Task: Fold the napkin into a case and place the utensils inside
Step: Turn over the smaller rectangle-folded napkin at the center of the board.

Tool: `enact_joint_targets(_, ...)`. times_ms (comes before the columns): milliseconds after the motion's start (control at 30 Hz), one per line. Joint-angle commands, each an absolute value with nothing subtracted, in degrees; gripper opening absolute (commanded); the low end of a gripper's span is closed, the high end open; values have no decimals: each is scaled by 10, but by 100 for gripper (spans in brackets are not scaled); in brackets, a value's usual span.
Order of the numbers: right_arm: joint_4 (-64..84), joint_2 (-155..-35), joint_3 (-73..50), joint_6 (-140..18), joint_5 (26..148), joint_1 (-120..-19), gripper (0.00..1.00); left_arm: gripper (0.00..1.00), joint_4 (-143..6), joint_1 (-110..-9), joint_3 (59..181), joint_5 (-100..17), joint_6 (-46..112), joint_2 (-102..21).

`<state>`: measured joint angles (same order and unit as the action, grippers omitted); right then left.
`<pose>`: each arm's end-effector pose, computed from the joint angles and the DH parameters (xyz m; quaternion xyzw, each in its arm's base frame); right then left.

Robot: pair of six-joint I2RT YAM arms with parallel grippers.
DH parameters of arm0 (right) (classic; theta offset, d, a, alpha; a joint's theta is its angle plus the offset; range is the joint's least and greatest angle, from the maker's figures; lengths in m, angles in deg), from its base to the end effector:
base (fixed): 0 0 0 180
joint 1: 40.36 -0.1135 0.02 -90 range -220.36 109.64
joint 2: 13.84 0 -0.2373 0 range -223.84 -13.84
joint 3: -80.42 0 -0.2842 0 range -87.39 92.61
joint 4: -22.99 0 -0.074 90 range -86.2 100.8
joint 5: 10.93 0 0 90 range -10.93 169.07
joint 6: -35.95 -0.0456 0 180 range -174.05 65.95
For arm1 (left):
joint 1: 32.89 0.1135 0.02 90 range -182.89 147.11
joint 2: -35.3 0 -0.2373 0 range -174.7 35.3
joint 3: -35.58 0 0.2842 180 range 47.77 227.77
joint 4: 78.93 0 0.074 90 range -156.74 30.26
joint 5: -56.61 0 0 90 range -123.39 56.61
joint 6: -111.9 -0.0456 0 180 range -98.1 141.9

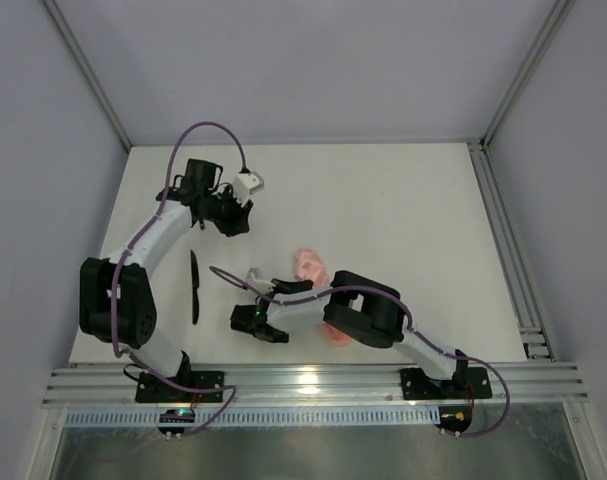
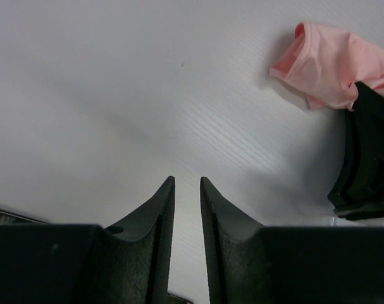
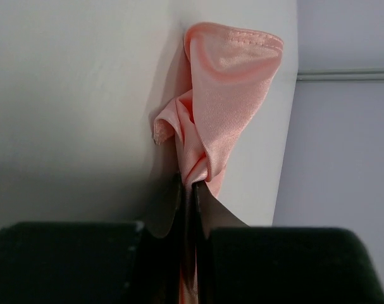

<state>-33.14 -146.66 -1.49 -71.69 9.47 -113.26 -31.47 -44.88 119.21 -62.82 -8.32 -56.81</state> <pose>0.1624 0.3827 0.0358 -0.3846 0.7255 -0.4060 0.4011 0.3607 -0.0995 0.2145 0.4024 0.8360 -0.1949 0.3182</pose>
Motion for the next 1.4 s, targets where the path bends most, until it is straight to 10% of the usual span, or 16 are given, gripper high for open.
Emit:
enact_joint_targets(0,-360,-1466,-1,-802,116,-1153,4,25,-333,-451,1202,-659,-28,-585)
enact_joint_targets(467,-369,-1521,18,-814,96,-1188,4,36,-182,-621,1401,-616,-19,-812)
enact_joint_targets(1367,-332,-1524,-6,-790,91,-1187,4,46,-151,-695,1402,-511,-23,-822)
